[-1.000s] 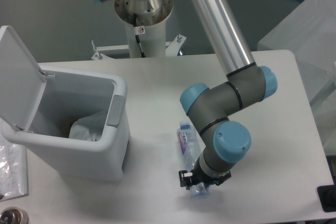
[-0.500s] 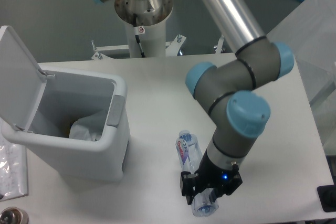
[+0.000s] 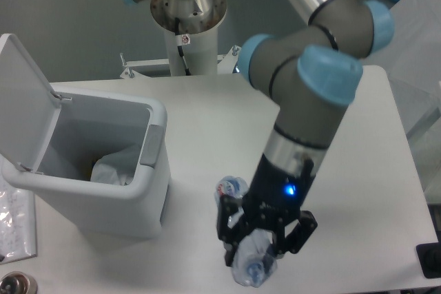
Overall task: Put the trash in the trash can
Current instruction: 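Lift the bottle and carry it over the trash can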
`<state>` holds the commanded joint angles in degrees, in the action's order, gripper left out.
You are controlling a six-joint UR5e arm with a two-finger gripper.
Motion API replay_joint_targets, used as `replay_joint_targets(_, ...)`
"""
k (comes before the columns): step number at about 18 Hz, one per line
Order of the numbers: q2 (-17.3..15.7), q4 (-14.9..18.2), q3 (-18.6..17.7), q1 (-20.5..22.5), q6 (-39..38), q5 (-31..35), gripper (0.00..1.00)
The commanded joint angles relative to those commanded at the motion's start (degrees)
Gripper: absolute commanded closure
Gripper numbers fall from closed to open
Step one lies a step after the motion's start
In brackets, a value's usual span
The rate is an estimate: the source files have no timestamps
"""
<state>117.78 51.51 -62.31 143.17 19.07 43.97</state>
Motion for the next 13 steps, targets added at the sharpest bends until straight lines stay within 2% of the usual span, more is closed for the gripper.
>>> replay_joint_targets(8, -5.9, -1.6, -0.1, -1.1, 0.3, -7.3, 0.39)
replay_joint_targets(10, -6.5, -3.2, -0.2, -3.2, 1.7, -7.6, 0.39)
replay_joint_targets(13, -7.6, -3.3, -1.5, -7.5, 2.5, -7.6, 0.39)
